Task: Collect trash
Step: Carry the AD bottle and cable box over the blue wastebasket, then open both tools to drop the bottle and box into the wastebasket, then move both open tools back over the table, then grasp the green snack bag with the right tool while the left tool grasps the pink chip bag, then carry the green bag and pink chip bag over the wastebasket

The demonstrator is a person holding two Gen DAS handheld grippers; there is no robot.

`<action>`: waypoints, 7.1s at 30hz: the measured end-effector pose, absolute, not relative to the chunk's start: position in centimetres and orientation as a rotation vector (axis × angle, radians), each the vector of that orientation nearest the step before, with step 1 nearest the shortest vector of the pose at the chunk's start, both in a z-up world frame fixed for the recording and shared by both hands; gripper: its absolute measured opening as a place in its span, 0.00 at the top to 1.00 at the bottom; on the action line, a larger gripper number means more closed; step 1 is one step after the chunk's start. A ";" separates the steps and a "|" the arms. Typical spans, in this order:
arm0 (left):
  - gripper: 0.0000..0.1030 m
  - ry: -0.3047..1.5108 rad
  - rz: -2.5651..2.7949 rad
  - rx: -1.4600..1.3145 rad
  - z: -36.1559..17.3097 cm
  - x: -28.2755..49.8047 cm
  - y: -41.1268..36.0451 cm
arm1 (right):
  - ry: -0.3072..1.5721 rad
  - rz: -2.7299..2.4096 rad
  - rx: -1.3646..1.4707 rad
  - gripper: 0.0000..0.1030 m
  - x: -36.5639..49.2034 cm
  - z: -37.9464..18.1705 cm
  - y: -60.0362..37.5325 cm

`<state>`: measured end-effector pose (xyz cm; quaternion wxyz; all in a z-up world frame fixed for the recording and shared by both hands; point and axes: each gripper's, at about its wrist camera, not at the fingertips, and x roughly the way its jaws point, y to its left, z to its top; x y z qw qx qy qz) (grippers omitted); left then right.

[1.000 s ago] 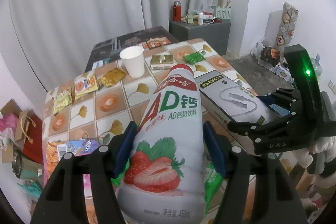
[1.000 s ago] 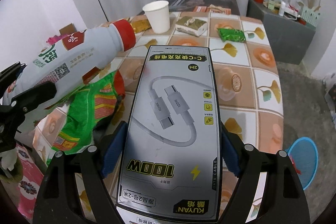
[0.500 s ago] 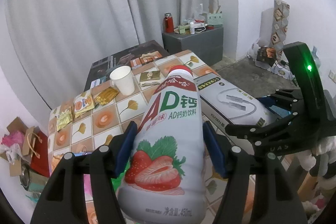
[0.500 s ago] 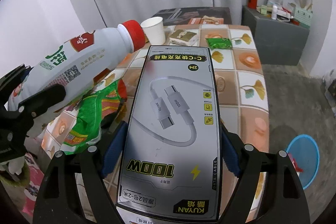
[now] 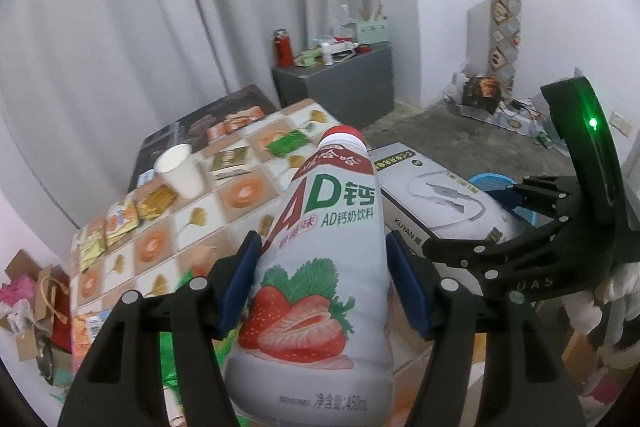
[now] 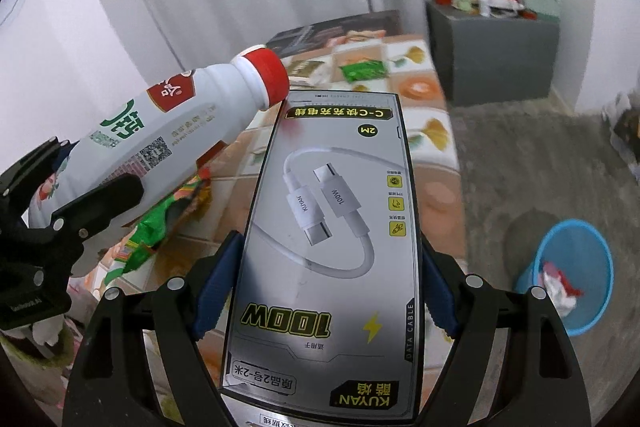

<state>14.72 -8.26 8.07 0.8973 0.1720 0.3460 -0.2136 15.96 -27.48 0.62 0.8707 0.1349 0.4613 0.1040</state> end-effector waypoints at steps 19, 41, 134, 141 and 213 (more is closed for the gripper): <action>0.40 0.991 -0.908 0.391 0.6 18.3 -35.4 | 0.989 -0.293 0.754 0.25 6.1 -8.6 -51.2; 0.20 1.127 -0.869 0.340 -8.8 25.4 -48.4 | 0.947 -0.625 0.932 0.21 4.2 -18.1 -60.7; 0.95 0.831 -0.201 -0.629 -3.8 17.8 24.6 | 1.156 0.247 0.740 0.96 15.2 -4.5 -25.4; 0.71 0.970 -0.237 -0.632 -5.8 19.4 22.1 | 1.182 0.237 0.784 0.72 13.5 -5.5 -26.8; 0.87 0.724 -0.113 -0.035 2.0 16.3 11.7 | 0.895 0.274 0.937 1.00 11.5 -2.3 -32.4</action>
